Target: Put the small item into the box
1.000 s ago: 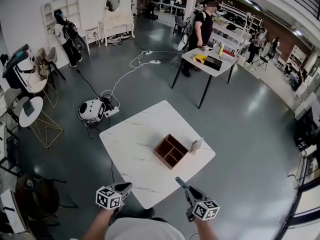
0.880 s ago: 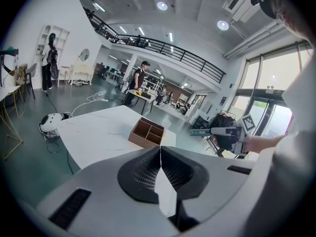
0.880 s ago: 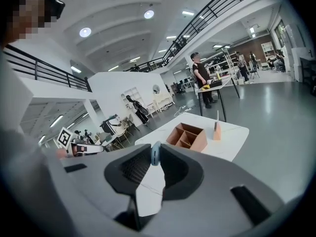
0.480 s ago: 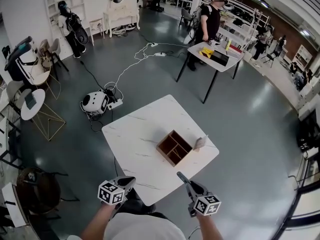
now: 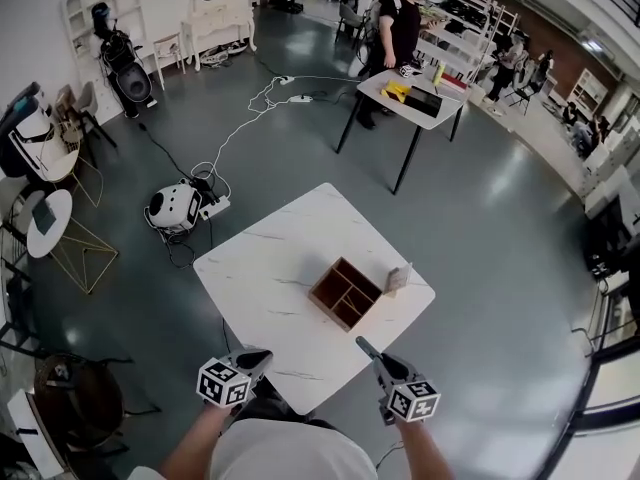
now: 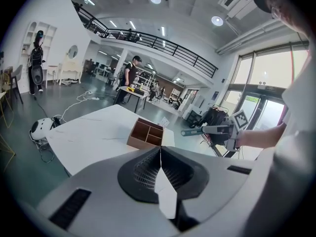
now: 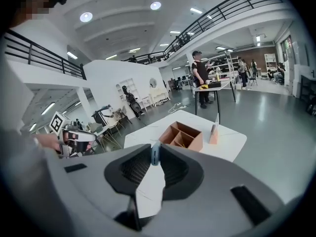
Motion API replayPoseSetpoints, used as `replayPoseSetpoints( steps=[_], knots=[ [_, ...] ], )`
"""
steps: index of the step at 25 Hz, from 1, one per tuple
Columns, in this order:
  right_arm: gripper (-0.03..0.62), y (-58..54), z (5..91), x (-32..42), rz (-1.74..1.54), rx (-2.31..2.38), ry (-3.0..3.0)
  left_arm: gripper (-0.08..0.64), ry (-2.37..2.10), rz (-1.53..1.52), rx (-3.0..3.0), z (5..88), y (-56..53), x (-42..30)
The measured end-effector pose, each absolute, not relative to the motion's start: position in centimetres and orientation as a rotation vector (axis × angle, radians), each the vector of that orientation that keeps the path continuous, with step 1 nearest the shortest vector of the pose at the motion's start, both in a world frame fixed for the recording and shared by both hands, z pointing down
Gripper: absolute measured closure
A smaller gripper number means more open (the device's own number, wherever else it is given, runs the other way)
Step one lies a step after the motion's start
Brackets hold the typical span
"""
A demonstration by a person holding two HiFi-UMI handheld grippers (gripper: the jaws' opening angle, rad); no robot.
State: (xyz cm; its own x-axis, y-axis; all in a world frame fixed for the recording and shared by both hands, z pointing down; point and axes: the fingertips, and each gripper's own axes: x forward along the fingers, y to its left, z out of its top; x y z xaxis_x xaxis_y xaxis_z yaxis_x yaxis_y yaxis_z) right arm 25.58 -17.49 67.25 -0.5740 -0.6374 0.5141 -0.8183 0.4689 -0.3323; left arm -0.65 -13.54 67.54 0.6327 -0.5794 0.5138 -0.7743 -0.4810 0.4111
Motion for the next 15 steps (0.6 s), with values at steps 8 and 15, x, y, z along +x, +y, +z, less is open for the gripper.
replayPoseSetpoints(
  steps=[8, 15],
  knots=[
    [0.517, -19.6, 68.3, 25.2, 0.798, 1.279, -2.329, 0.546, -0.960, 0.408, 2.250, 68.7, -16.0, -0.8],
    [0.517, -21.5, 70.4, 24.7, 0.784, 1.255, -2.234, 0.546, -0.895, 0.412, 2.242, 70.3, -18.0, -1.2]
  ],
)
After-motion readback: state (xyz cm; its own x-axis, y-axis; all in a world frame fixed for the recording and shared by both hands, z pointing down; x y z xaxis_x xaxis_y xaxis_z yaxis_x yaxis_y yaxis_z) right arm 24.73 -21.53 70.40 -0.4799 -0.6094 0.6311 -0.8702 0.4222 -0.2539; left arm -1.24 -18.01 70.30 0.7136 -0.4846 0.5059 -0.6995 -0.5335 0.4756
